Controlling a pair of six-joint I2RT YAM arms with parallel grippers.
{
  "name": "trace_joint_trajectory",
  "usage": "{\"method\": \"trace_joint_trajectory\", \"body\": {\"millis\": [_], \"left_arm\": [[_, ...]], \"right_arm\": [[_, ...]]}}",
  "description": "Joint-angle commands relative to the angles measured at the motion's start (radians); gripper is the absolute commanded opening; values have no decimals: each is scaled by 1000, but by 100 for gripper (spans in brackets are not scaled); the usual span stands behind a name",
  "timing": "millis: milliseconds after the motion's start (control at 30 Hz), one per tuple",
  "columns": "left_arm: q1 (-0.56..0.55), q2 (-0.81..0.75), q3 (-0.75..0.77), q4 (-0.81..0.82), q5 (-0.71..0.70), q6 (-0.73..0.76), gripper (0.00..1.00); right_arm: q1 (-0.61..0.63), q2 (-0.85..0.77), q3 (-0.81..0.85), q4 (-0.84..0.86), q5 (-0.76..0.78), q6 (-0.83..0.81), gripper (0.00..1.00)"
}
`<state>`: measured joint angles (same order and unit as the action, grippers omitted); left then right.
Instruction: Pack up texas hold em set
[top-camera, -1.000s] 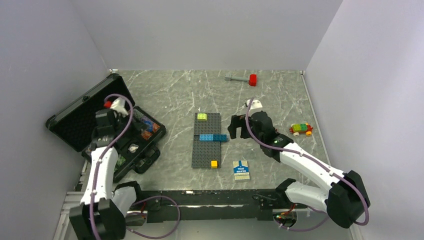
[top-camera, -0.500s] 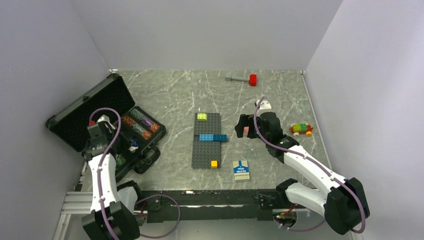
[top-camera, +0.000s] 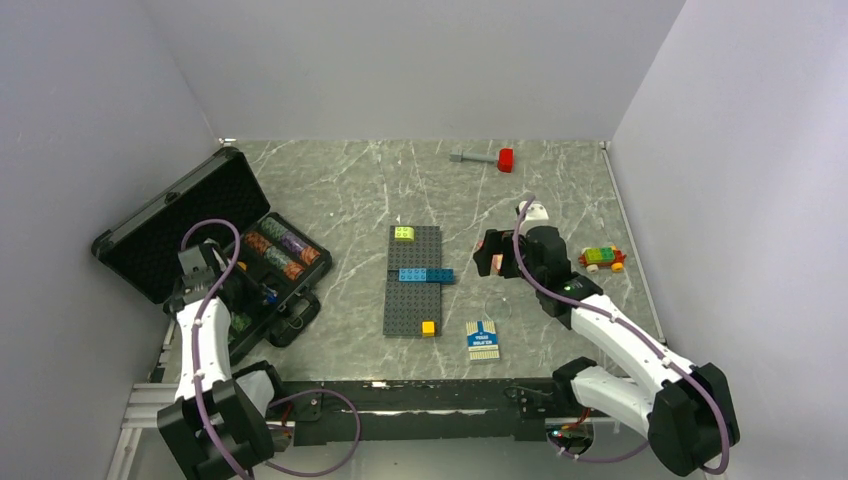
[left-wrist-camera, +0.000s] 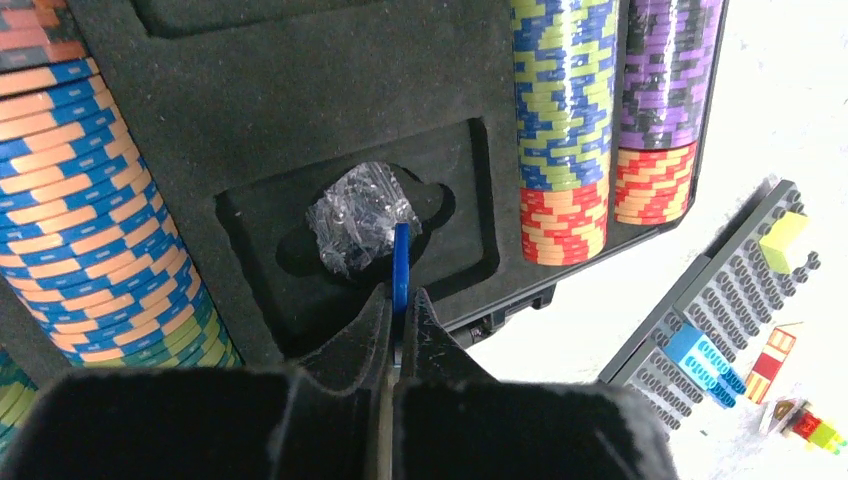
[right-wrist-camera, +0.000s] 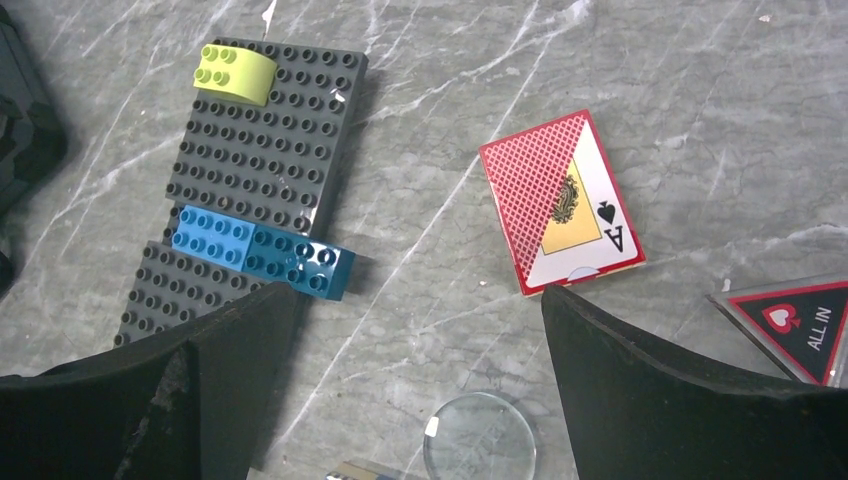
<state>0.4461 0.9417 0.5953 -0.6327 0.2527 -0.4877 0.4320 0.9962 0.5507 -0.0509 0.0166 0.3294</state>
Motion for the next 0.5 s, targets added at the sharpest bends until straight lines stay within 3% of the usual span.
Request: {"method": "trace_joint_trajectory", "body": {"millis": [0, 200, 467], "left_arm": [[10, 18, -9, 17, 1, -19, 3], [27, 28, -14, 30, 19, -19, 15], [36, 57, -1, 15, 14, -6, 42]], "right_arm": [[-8, -35, -13, 46, -12, -1, 99], [-15, -45, -19, 46, -12, -2, 99], [-18, -53, -24, 46, -39, -3, 99]]}}
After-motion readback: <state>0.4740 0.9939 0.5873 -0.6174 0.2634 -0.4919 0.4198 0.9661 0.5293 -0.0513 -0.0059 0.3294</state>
